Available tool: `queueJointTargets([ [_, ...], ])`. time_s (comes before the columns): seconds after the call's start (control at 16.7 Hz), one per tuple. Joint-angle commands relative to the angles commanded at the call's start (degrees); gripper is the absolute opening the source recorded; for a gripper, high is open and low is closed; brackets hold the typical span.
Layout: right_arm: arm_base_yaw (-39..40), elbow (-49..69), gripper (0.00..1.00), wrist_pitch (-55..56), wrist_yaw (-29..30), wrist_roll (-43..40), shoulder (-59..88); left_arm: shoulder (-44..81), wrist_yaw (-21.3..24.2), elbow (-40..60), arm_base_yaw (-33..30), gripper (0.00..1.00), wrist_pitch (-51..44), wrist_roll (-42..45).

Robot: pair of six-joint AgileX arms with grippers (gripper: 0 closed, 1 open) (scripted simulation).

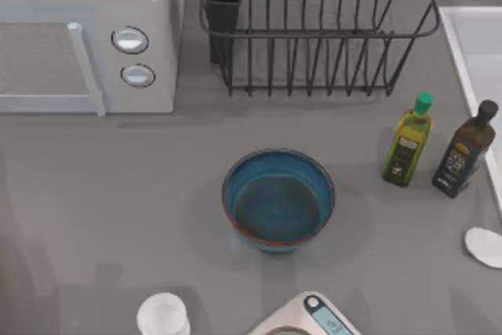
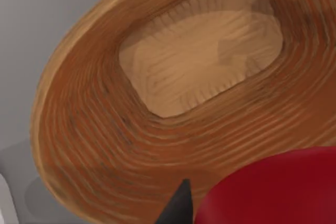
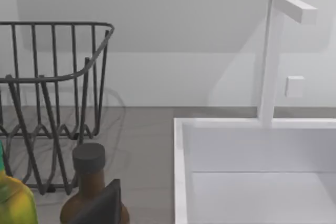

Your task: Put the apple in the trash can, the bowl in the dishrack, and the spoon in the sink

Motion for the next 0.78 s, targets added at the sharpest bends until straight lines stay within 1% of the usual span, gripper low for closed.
queueJointTargets([
  [0.12, 0.0, 0.0, 1.0, 0.0, 0.0, 0.0, 0.0, 0.4, 0.05, -2.0, -0.24, 0.0, 2.12, 0.3],
  [0.36, 0.0, 0.0, 1.0, 0.0, 0.0, 0.0, 0.0, 1.86, -0.05, -9.44, 0.13, 0.0, 12.03, 0.04],
  [0.48, 0.0, 0.0, 1.0, 0.0, 0.0, 0.0, 0.0, 2.54, -0.04, -12.45, 0.29, 0.0, 15.36, -0.12],
  [0.78, 0.0, 0.0, 1.0, 0.0, 0.0, 0.0, 0.0, 2.77, -0.02, -13.31, 0.35, 0.0, 16.32, -0.18],
])
